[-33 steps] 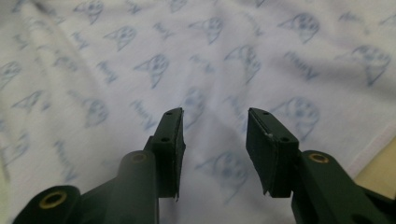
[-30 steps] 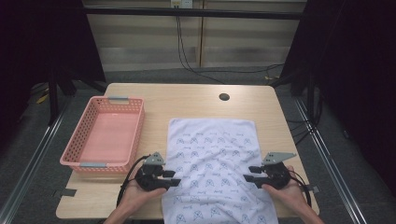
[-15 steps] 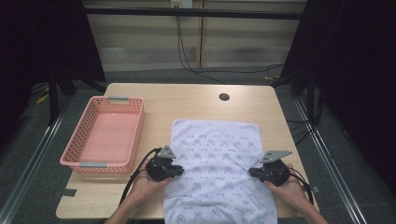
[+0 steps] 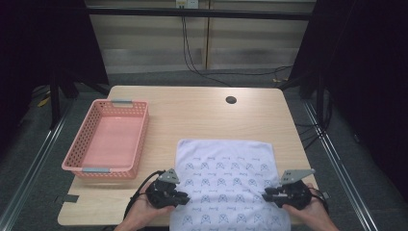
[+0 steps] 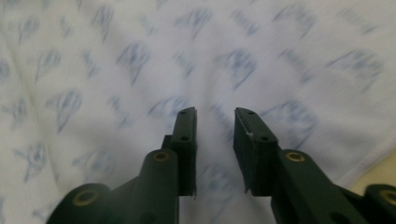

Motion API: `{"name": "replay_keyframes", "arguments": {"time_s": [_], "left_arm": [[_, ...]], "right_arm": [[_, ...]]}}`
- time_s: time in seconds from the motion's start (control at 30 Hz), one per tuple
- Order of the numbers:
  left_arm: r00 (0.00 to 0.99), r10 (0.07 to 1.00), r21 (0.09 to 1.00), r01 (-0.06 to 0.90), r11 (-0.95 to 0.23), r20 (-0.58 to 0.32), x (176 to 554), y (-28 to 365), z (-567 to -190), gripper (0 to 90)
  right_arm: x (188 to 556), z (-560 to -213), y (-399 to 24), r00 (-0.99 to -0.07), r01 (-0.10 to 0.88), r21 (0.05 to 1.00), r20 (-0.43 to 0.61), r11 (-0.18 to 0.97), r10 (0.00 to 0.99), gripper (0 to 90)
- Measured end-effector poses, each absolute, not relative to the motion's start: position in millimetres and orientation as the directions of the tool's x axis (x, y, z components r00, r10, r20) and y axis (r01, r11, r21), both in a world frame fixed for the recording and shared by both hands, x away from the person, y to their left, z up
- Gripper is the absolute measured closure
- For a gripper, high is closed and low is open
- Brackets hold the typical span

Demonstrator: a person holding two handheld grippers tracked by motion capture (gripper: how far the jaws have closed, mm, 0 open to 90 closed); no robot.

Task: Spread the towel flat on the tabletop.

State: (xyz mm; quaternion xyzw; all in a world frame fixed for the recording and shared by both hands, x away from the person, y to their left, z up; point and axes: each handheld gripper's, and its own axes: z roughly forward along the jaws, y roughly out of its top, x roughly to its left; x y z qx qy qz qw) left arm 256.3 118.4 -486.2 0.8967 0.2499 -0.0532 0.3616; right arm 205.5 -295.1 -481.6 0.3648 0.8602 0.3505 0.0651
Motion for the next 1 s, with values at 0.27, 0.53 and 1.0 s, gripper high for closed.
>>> {"name": "replay_keyframes", "arguments": {"time_s": [0.27, 0.53, 1.0], "left_arm": [[0.812, 0.523, 0.687, 0.535, -0.492, -0.257, 315, 114, -478, 63.2], [0.771, 0.588, 0.688, 0.565, -0.455, -0.245, 356, 106, -487, 55.6], [0.713, 0.666, 0.705, 0.589, -0.396, -0.221, 382, 109, -492, 45.8]], "right_arm": [[291, -464, -317, -0.598, 0.563, 0.735, 0.047, 0.378, 0.8, 54.9], [358, -486, -326, -0.515, 0.617, 0.711, 0.043, 0.336, 0.856, 49.3], [350, -498, -319, -0.559, 0.636, 0.676, 0.072, 0.372, 0.826, 85.1]]}}
